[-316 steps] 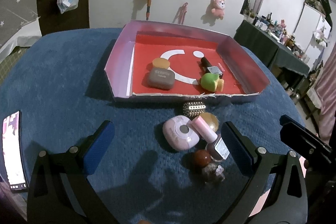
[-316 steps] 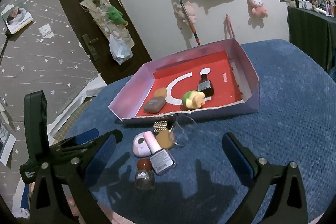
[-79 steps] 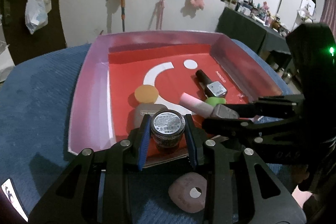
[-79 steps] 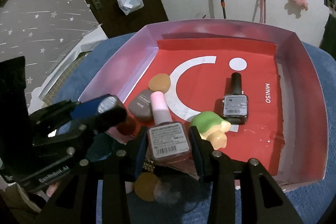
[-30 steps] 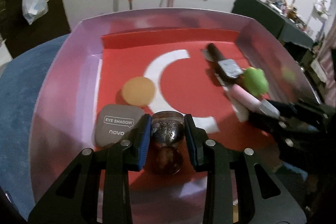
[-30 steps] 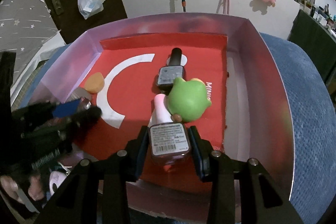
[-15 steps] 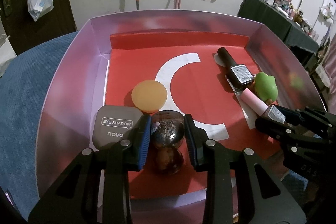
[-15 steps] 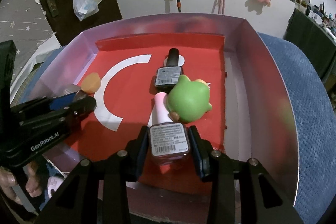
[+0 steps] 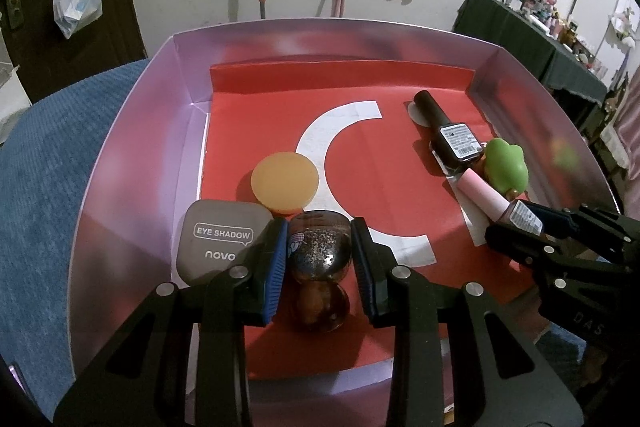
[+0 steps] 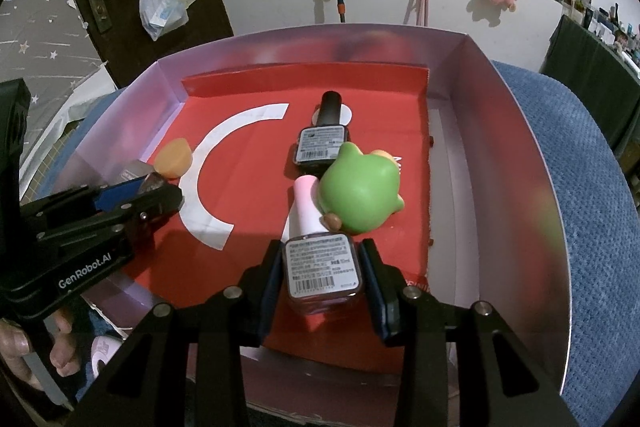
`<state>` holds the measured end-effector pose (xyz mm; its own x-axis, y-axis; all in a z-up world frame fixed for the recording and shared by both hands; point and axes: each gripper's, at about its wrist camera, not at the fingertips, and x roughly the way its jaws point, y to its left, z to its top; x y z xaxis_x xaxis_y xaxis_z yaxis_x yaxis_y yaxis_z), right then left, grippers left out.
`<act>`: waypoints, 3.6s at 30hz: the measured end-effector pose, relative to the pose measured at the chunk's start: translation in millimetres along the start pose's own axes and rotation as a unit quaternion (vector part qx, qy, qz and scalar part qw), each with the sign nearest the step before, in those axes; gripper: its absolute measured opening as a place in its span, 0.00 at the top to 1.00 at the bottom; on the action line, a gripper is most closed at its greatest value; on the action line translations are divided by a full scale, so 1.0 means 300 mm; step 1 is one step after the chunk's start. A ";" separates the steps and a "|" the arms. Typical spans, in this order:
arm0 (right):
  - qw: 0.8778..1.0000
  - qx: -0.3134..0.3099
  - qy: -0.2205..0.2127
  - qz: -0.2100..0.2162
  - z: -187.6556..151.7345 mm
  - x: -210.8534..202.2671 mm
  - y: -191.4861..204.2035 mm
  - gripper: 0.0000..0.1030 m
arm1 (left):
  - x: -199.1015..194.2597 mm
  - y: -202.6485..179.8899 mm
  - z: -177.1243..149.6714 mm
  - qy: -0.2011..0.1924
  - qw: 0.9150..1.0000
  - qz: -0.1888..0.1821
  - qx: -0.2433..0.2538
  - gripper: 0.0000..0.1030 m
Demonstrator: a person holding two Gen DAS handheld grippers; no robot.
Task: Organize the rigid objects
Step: 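Lower the glitter jar into the box with left gripper while right gripper lowers the polish beside the turtle, then open left gripper to release the jar while right gripper releases the polish, then withdraw both grippers from the box back over the remaining items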
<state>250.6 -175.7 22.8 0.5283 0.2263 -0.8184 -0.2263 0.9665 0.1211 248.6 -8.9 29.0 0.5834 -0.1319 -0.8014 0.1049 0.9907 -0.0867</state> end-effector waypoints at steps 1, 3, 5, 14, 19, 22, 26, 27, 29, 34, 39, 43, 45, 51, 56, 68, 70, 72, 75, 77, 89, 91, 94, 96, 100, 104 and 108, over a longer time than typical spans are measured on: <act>1.000 0.001 0.000 0.001 -0.001 0.000 -0.001 0.60 | 0.001 0.002 0.000 0.000 1.000 0.000 0.000 0.71; 1.000 0.002 -0.001 0.001 -0.004 0.001 -0.003 0.60 | 0.001 0.005 0.000 0.001 1.000 -0.001 -0.002 0.71; 1.000 0.003 -0.001 0.002 -0.005 0.000 -0.007 0.60 | 0.001 0.005 0.001 0.001 1.000 -0.001 -0.001 0.71; 1.000 0.009 -0.002 0.006 -0.001 -0.005 -0.009 0.60 | -0.008 0.004 -0.006 -0.003 1.000 0.003 0.001 0.70; 1.000 0.013 -0.005 0.012 -0.002 -0.016 -0.012 0.60 | -0.041 -0.007 -0.012 -0.014 1.000 -0.011 0.005 0.35; 1.000 0.010 -0.012 0.011 -0.002 -0.032 -0.008 0.59 | -0.070 -0.015 -0.013 -0.030 0.999 0.008 0.015 0.33; 1.000 0.011 -0.015 0.012 -0.006 -0.046 -0.007 0.53 | -0.099 -0.006 -0.016 -0.035 0.999 0.002 0.010 0.32; 1.000 0.011 -0.016 0.013 -0.009 -0.050 -0.007 0.52 | -0.105 -0.007 -0.014 -0.036 0.999 0.000 0.010 0.31; 1.000 0.012 -0.018 0.015 -0.013 -0.060 -0.003 0.51 | -0.119 -0.009 -0.017 -0.040 0.999 -0.001 0.010 0.24; 0.999 0.016 -0.030 0.031 -0.028 -0.104 0.005 0.41 | -0.169 -0.017 -0.026 -0.056 0.998 -0.006 0.014 0.19; 0.998 0.016 -0.051 0.040 -0.046 -0.165 0.020 0.30 | -0.226 -0.012 -0.035 -0.074 0.997 -0.010 0.010 0.07; 0.997 0.014 -0.066 0.045 -0.061 -0.211 0.034 0.26 | -0.266 -0.006 -0.048 -0.086 0.996 -0.012 0.006 0.05; 0.996 0.015 -0.072 0.050 -0.069 -0.230 0.039 0.21 | -0.285 -0.003 -0.058 -0.092 0.996 -0.014 0.002 0.03; 0.994 0.014 -0.094 0.060 -0.096 -0.283 0.049 0.08 | -0.332 0.001 -0.092 -0.108 0.994 -0.014 -0.001 0.00; 0.991 0.014 -0.112 0.067 -0.120 -0.330 0.056 0.01 | -0.359 0.019 -0.116 -0.114 0.993 -0.016 -0.008 0.00; 0.986 0.008 -0.150 0.074 -0.177 -0.419 0.089 0.00 | -0.441 0.028 -0.186 -0.151 0.988 -0.007 -0.012 0.00; 0.985 0.006 -0.156 0.069 -0.188 -0.433 0.098 0.00 | -0.455 0.025 -0.201 -0.157 0.987 -0.010 -0.011 0.00; 0.984 0.007 -0.163 0.065 -0.197 -0.444 0.100 0.00 | -0.466 0.020 -0.221 -0.158 0.987 -0.017 -0.009 0.00; 0.982 0.006 -0.180 0.056 -0.218 -0.470 0.111 0.00 | -0.472 0.013 -0.250 -0.153 0.988 -0.018 -0.005 0.00; 0.980 0.002 -0.193 0.041 -0.233 -0.485 0.120 0.00 | -0.469 0.009 -0.270 -0.146 0.989 -0.023 -0.002 0.00; 0.976 -0.003 -0.215 0.015 -0.324 -0.506 0.165 0.00 | -0.503 0.001 -0.369 -0.165 0.986 -0.024 -0.007 0.00; 0.975 -0.007 -0.221 0.009 -0.344 -0.514 0.175 0.00 | -0.498 0.000 -0.381 -0.160 0.987 -0.024 -0.007 0.00; 0.975 -0.012 -0.222 0.007 -0.366 -0.515 0.186 0.00 | -0.492 -0.001 -0.399 -0.154 0.988 -0.018 -0.008 0.00; 0.975 -0.015 -0.221 0.006 -0.379 -0.514 0.192 0.00 | -0.488 0.005 -0.413 -0.151 0.988 -0.021 -0.012 0.00; 0.974 -0.024 -0.224 -0.008 -0.409 -0.511 0.205 0.00 | -0.487 0.010 -0.435 -0.147 0.989 -0.016 -0.017 0.00; 0.973 -0.032 -0.226 -0.023 -0.439 -0.502 0.217 0.00 | -0.486 0.022 -0.457 -0.146 0.989 -0.010 -0.025 0.00; 0.974 -0.035 -0.221 -0.031 -0.461 -0.485 0.225 0.00 | -0.475 0.044 -0.473 -0.139 0.989 -0.022 -0.044 0.00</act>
<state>45.4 -160.3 72.2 0.8402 0.2120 -0.4992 -0.2293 0.9730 0.0273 52.4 27.7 58.1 0.7796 -0.1673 -0.6035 0.0722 0.9812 -0.1788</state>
